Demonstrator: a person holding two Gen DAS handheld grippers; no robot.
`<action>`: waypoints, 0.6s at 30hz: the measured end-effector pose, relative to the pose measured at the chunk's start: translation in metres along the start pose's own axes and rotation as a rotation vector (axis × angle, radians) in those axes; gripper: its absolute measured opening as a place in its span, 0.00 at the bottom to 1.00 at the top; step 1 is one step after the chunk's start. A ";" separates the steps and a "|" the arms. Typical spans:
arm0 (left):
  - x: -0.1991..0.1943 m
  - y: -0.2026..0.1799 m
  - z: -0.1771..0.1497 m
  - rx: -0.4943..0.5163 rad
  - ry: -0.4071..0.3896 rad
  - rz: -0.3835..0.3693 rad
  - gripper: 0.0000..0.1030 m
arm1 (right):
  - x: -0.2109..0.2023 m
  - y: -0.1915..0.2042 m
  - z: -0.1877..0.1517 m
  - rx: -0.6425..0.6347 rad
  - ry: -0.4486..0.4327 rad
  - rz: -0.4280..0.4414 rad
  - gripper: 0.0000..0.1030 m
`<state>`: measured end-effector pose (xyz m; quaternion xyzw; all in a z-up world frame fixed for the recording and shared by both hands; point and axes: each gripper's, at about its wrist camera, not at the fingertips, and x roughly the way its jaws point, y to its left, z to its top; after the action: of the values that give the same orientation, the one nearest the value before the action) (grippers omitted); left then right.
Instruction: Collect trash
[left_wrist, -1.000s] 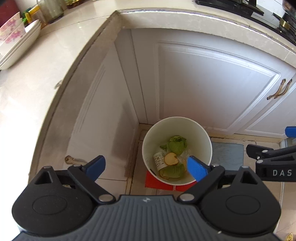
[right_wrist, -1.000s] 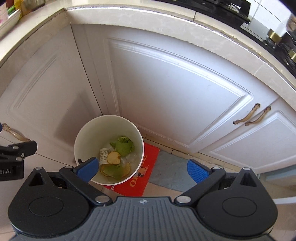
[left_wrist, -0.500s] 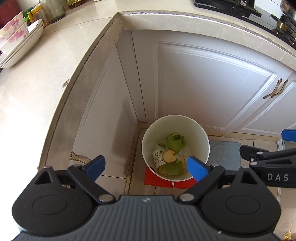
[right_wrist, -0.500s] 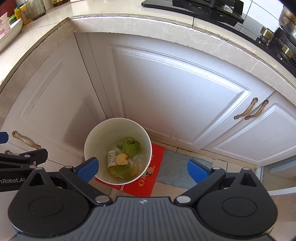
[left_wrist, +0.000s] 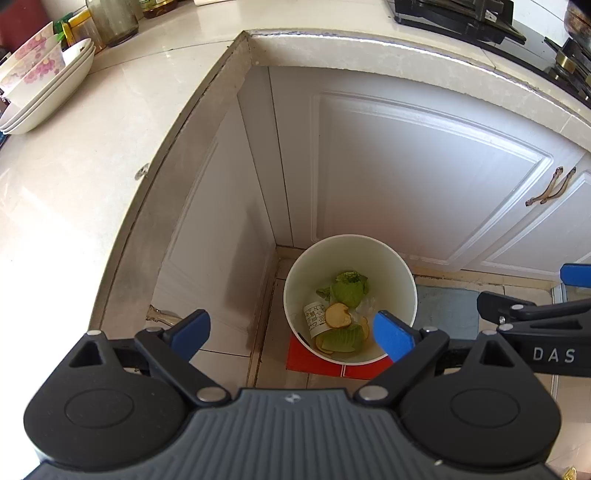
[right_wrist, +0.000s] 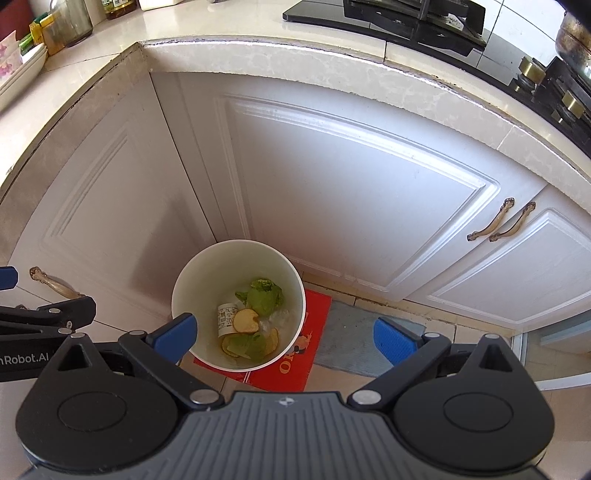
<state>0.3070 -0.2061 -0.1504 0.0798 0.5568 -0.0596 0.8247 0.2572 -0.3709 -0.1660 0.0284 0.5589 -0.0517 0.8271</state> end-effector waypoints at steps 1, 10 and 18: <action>0.000 0.001 0.000 -0.001 0.000 -0.001 0.92 | 0.000 0.000 0.000 0.000 -0.001 0.000 1.00; -0.001 0.001 0.001 -0.007 0.006 0.006 0.92 | -0.001 0.001 0.002 0.000 -0.001 0.002 1.00; -0.001 0.002 0.002 -0.011 0.008 0.009 0.92 | -0.002 0.002 0.001 0.004 0.001 0.002 1.00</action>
<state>0.3090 -0.2050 -0.1482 0.0778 0.5601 -0.0526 0.8231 0.2583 -0.3686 -0.1641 0.0306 0.5591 -0.0517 0.8269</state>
